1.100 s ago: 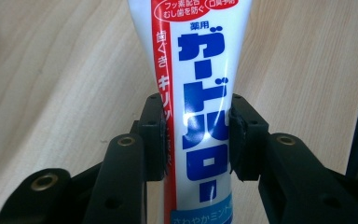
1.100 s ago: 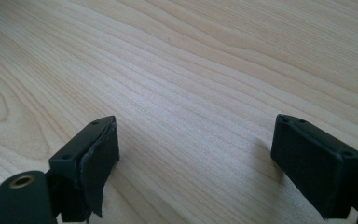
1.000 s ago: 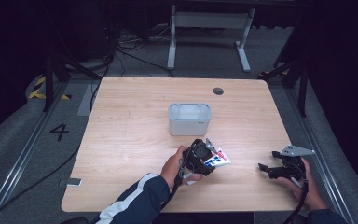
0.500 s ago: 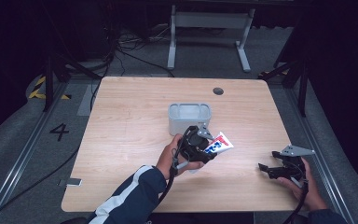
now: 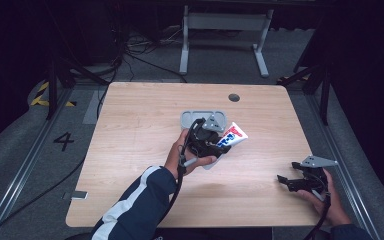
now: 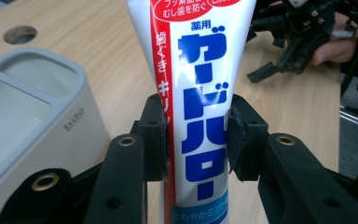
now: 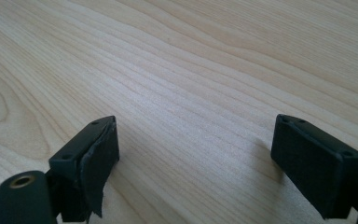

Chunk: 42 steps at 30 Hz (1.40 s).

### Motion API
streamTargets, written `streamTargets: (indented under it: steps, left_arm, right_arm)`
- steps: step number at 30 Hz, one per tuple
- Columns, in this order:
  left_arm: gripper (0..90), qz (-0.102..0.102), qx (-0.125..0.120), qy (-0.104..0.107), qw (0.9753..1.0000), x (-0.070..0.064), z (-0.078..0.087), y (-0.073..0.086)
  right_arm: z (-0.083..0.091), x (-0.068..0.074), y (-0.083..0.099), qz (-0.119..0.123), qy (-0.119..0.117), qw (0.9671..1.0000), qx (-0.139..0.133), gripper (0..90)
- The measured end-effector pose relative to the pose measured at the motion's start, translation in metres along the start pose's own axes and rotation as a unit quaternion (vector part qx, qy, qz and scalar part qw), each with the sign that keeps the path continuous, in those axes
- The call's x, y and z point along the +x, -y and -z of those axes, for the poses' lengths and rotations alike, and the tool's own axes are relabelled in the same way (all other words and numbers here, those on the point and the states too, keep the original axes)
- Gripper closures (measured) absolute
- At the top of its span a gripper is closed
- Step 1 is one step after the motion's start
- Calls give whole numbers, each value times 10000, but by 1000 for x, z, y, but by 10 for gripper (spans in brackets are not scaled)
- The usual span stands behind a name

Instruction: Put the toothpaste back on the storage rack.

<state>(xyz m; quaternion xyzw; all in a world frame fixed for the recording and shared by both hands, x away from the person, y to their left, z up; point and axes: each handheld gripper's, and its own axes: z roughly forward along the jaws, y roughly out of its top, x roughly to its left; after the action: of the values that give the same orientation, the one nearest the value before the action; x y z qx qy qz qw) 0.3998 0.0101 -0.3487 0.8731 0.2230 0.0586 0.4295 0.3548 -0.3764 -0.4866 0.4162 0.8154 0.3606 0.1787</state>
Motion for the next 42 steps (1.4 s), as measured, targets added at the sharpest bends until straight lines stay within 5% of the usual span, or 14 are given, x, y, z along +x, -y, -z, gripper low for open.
streamTargets:
  steps: [13,20,31,42]
  left_arm:
    - [651,-5,-565,-383,9977,22,14,-13]
    - [656,-6,-995,-668,9928,35,25,-21]
    - [657,49,-1228,-896,9884,50,16,-23]
    - [658,64,-1522,-1275,9801,65,9,-24]
  right_arm:
    - [0,0,0,5,-5,10000,0,154]
    - [0,0,0,6,-6,10000,-1,155]
    - [0,0,0,18,-11,10000,-4,155]
    - [0,0,0,14,-11,10000,-7,155]
